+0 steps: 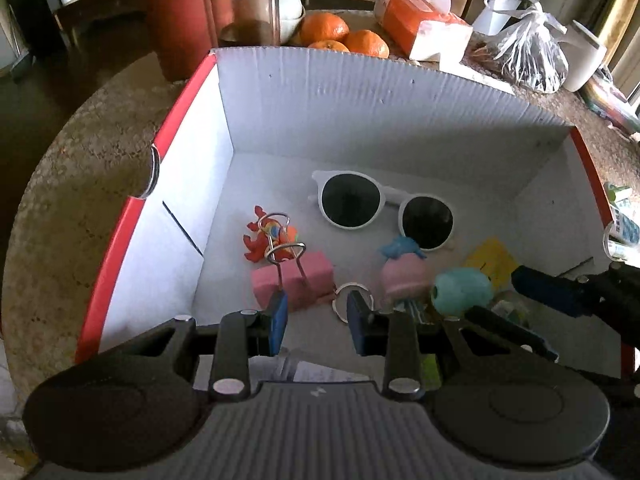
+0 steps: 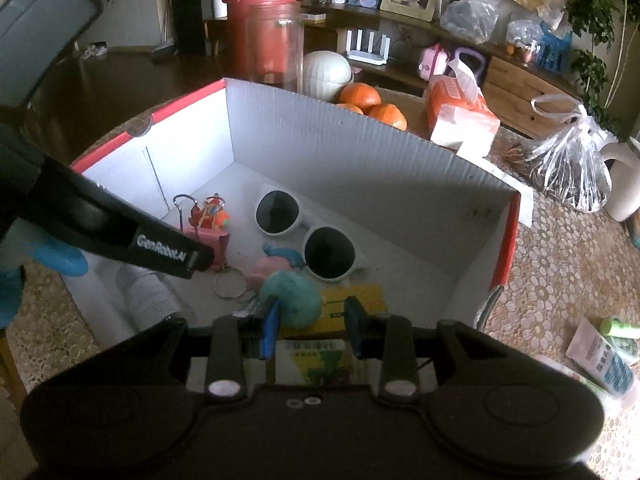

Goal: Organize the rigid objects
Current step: 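Open the left tool to drop the pig while the right tool releases the teal egg into the box, then withdraw both tools from the red box toward the glue stick and ointment tube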

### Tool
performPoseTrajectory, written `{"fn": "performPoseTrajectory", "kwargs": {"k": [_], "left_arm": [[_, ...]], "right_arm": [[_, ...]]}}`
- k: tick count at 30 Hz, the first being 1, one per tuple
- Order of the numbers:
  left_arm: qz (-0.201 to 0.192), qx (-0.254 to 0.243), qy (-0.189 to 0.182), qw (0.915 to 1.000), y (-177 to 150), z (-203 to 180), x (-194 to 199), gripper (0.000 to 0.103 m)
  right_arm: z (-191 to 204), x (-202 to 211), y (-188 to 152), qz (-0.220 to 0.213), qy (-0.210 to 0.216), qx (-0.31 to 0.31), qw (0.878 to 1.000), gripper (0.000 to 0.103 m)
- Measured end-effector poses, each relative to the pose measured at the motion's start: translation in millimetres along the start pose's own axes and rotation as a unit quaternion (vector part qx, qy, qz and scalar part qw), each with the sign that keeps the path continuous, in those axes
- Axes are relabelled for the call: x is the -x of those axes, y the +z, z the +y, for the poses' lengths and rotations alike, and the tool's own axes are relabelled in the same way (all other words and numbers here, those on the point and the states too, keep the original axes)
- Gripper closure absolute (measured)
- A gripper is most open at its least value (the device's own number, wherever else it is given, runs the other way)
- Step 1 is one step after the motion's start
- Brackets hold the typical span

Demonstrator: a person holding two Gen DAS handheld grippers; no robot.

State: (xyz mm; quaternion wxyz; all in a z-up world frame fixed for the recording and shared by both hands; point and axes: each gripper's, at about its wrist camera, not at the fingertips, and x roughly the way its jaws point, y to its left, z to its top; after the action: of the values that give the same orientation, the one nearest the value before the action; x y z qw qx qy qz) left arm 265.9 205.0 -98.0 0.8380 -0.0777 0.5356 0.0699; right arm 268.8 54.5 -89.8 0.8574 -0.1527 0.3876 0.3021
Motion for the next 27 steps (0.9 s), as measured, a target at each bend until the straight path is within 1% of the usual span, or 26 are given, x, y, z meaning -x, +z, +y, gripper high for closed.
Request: {"fn": "performPoseTrajectory", "kwargs": {"k": [3, 6, 10, 14, 25, 26, 27], "left_arm": [[-0.002, 0.002, 0.000, 1.0000, -0.8, -1.1, 3.1, 0.071], [-0.012, 0.000, 0.000, 0.9999, -2.0, -3.6, 11.4, 0.071], [-0.029, -0.010, 0.000, 0.9995, -3.9, -9.7, 26.2, 0.071], [-0.045, -0.015, -0.006, 0.9989, -6.3, -15.7, 42.5, 0.071], [-0.082, -0.027, -0.022, 0.9960, -14.6, -31.0, 85.1, 0.071], [-0.085, -0.028, -0.023, 0.9957, -15.9, -32.1, 88.4, 0.071], [-0.088, -0.030, -0.025, 0.9953, -17.2, -33.3, 91.6, 0.071]], "right_arm": [[0.2, 5.8, 1.3, -0.004, 0.005, -0.006, 1.000, 0.061], [0.1, 14.4, 1.0, -0.010, 0.002, -0.011, 1.000, 0.058], [-2.2, 28.3, -0.5, -0.018, 0.009, -0.021, 1.000, 0.056], [-4.7, 45.9, -1.7, -0.032, 0.015, -0.029, 0.999, 0.051], [-12.3, 87.7, -11.0, -0.061, 0.026, -0.041, 0.997, 0.050], [-13.8, 91.8, -12.3, -0.064, 0.027, -0.043, 0.997, 0.048], [-15.0, 95.4, -13.2, -0.067, 0.028, -0.045, 0.996, 0.043]]}}
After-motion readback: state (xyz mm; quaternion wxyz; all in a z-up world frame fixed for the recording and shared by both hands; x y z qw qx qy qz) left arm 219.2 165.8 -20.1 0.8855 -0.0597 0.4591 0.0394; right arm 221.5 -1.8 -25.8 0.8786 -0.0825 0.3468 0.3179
